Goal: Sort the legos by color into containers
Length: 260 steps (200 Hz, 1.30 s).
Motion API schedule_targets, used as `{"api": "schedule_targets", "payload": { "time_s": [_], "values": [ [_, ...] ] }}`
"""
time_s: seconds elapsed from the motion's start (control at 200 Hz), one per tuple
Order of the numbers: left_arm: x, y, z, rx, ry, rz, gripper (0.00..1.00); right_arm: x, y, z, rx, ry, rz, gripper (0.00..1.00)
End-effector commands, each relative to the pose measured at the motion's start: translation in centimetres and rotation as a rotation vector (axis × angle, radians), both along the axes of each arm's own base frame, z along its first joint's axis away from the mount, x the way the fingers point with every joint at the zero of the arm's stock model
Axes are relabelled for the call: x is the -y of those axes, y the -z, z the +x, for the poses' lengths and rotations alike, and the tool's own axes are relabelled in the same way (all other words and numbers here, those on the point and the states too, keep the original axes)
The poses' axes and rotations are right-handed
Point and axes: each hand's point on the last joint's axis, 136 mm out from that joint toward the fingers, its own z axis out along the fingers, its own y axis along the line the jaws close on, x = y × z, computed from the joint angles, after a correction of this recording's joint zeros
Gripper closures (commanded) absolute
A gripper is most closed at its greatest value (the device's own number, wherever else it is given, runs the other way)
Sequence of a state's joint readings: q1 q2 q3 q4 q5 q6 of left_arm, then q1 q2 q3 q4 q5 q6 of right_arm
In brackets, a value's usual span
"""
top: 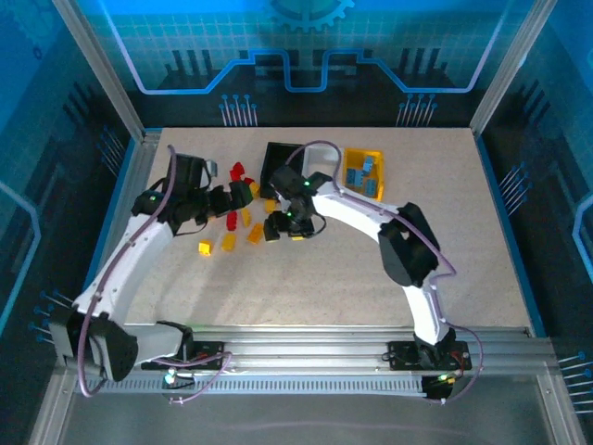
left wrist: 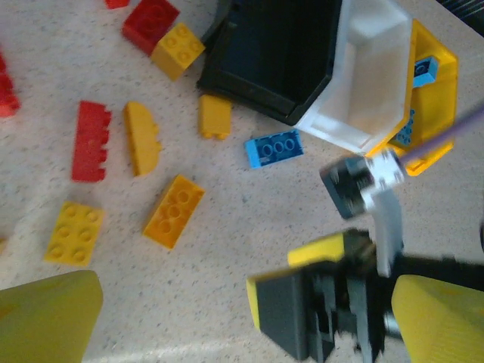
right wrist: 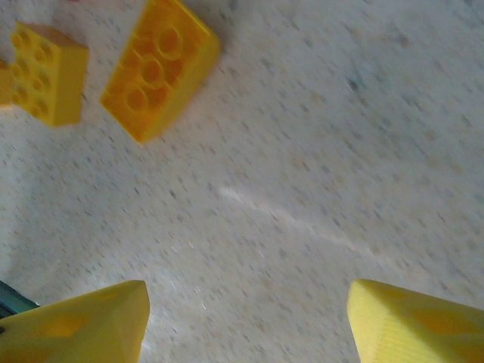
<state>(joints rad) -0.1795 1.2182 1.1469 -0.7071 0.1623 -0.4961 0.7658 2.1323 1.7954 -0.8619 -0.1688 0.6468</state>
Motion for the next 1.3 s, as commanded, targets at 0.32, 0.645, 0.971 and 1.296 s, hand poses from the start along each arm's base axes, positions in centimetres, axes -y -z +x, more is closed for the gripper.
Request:
{"api": "schedule_targets", "payload": {
  "time_s": [0.32,0.645,0.971,1.296],
  "values": [
    [-2.5,0.8,-5.7,-0.053,-0.063,0.025,0.01,-4.8,3.5,0.4,-0.129,0.168,-0.132,0.29],
    [-2.9,1.0,-8.8,-0.063,-0.065,0.025,0.01,-5.2,5.1,1.4,-0.087,0.242,-0.182,0.31],
    [-3.4,0.7,-10.3,-0.061,-0.05,0.053,0.01,-7.6,5.4,2.6,-0.065,0.233,-0.103,0.32],
    [-3.8,0.4,-11.5,-0.061,-0.061,0.061,0.01,-6.6,7.5,3.6,-0.03,0.25,-0.161,0.34]
  ]
}}
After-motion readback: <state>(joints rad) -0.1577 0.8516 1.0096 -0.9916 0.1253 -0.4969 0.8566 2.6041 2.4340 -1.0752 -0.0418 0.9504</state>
